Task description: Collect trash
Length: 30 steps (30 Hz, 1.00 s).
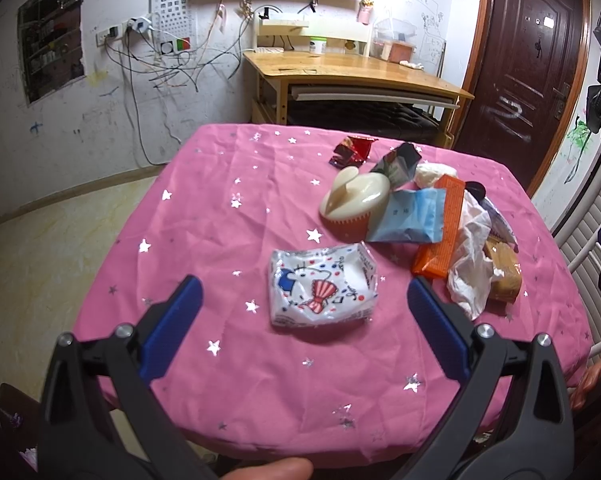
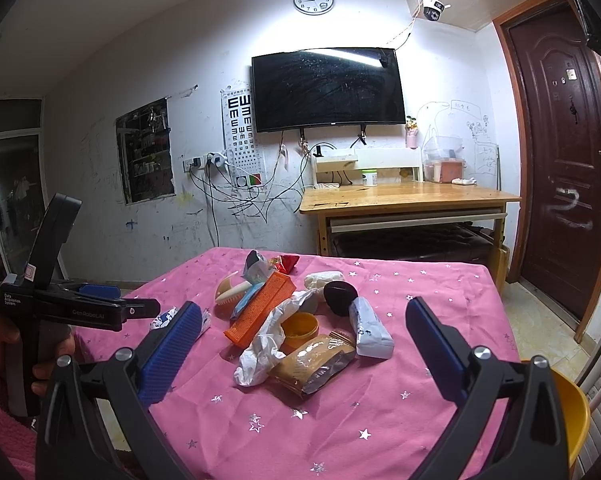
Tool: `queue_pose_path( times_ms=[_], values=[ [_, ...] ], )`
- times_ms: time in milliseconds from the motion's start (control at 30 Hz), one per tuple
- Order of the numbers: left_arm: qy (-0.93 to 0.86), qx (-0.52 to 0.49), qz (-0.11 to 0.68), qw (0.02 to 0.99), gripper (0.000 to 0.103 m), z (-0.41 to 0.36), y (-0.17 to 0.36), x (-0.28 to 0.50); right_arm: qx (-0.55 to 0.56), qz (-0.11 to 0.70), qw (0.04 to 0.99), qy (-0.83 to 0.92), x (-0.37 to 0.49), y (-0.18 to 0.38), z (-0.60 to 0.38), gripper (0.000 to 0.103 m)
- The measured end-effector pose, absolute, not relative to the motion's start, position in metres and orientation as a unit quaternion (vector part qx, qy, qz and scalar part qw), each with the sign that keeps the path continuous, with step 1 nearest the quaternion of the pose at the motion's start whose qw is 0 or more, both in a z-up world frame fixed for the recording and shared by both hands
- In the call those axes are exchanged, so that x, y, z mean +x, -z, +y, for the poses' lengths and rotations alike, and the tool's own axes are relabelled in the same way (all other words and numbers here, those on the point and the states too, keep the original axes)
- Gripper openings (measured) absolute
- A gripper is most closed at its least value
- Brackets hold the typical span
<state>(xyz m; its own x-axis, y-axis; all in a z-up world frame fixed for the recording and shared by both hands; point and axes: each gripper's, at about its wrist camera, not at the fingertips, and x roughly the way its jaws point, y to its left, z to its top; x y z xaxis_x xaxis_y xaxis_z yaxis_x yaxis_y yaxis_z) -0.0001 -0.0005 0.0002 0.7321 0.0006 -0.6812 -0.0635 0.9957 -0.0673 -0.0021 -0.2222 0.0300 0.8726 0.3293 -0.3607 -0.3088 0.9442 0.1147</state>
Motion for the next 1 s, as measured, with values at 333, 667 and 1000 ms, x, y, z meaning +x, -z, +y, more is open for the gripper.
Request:
queue_pose_path(
  times_ms=[333, 667, 1000],
  values=[
    [-0.017, -0.043, 0.366, 0.929, 0.098, -0.001, 0.000, 0.000, 0.027, 0.192, 0.967, -0.166, -0.001, -0.028, -0.221, 0.096],
    [-0.017, -0.043, 0.367, 0.929, 0.098, -0.001, 0.000, 0.000, 0.028, 0.195, 0.966, -0.166, 0.000, -0.025, -0.221, 0.096],
    [-0.008, -0.039, 0.404, 0.914, 0.098, 0.001, 0.030, 0.025, 0.070, 0.249, 0.943, -0.209, 0.025, -0.014, -0.217, 0.096]
  ],
)
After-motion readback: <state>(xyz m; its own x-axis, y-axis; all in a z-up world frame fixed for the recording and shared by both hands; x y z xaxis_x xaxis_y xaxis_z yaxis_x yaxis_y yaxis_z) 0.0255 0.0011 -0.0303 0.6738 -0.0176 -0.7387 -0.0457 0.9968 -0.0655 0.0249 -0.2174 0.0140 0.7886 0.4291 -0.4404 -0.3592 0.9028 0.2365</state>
